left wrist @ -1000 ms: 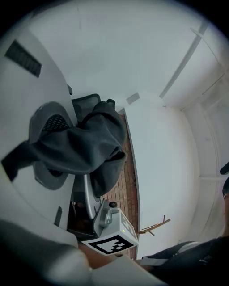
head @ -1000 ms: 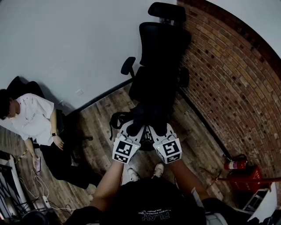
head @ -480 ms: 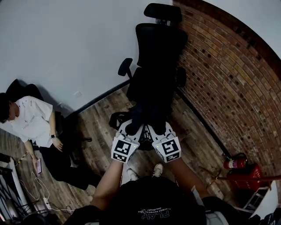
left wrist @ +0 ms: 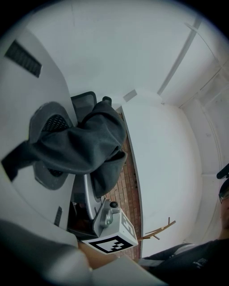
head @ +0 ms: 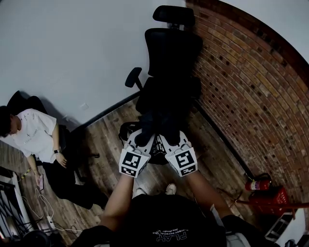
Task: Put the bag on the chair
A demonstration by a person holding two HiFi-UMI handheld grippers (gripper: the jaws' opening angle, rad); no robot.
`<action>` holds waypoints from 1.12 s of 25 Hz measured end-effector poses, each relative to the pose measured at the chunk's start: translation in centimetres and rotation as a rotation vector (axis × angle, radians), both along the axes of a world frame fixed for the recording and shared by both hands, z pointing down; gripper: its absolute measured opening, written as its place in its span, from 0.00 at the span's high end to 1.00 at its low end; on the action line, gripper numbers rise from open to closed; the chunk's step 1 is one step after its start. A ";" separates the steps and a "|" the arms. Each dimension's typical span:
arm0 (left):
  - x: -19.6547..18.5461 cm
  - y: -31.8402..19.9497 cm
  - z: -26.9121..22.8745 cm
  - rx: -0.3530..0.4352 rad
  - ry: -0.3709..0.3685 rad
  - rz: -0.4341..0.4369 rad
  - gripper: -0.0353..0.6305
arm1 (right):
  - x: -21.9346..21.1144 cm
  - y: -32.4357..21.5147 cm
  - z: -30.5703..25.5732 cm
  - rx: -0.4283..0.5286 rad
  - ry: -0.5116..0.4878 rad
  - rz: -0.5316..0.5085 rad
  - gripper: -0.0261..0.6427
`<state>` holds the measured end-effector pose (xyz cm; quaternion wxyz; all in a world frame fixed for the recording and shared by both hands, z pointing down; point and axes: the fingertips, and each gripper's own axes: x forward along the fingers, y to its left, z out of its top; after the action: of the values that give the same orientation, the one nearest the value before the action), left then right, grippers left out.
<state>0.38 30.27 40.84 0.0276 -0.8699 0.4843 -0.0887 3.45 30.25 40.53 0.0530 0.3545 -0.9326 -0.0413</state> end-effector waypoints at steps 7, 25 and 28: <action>1.7 -3.6 0.2 -0.004 -0.004 0.005 0.86 | 1.9 -3.6 0.6 -0.016 -0.001 0.009 0.90; -2.2 -21.3 2.0 -0.038 -0.006 0.093 0.86 | -2.1 -20.8 2.3 -0.050 0.025 0.077 0.90; -3.4 -24.3 1.7 -0.034 0.009 0.119 0.86 | -3.2 -23.8 2.0 -0.041 0.043 0.105 0.90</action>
<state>-2.97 5.95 42.56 0.0157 -0.8978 0.4305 -0.0913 0.23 6.44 42.52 0.0825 0.4008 -0.9120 -0.0272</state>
